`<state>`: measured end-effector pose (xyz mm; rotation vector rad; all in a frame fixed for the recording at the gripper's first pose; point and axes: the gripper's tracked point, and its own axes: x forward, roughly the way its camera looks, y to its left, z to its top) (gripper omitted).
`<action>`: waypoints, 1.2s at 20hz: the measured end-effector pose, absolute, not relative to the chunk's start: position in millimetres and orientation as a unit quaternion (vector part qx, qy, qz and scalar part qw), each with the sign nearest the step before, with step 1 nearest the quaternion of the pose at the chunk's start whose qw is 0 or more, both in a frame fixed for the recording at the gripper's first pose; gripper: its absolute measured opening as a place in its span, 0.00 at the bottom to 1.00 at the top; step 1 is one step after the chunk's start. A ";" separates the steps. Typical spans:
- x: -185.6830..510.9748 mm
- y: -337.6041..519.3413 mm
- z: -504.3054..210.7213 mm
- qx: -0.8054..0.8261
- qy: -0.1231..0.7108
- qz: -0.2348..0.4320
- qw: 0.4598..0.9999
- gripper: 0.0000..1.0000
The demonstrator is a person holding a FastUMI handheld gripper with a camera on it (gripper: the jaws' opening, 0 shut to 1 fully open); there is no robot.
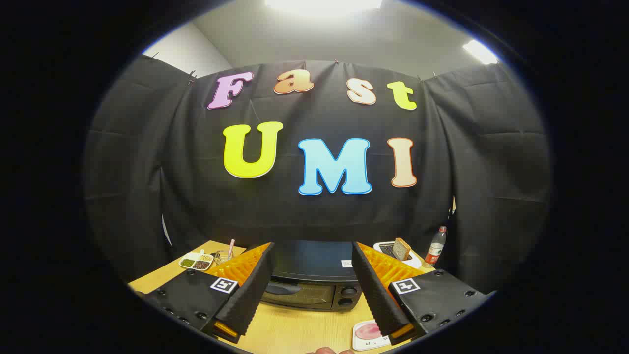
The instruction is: Open the toaster oven, put the food inside, and close the toaster oven door.
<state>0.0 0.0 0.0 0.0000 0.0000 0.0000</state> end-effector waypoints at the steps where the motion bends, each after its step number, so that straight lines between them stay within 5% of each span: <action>1: -0.6 1.9 1.4 0.002 -0.002 0.000 1.000 0.98; 24: 14.2 3.4 -14.3 0.027 0.039 -0.023 0.999 0.98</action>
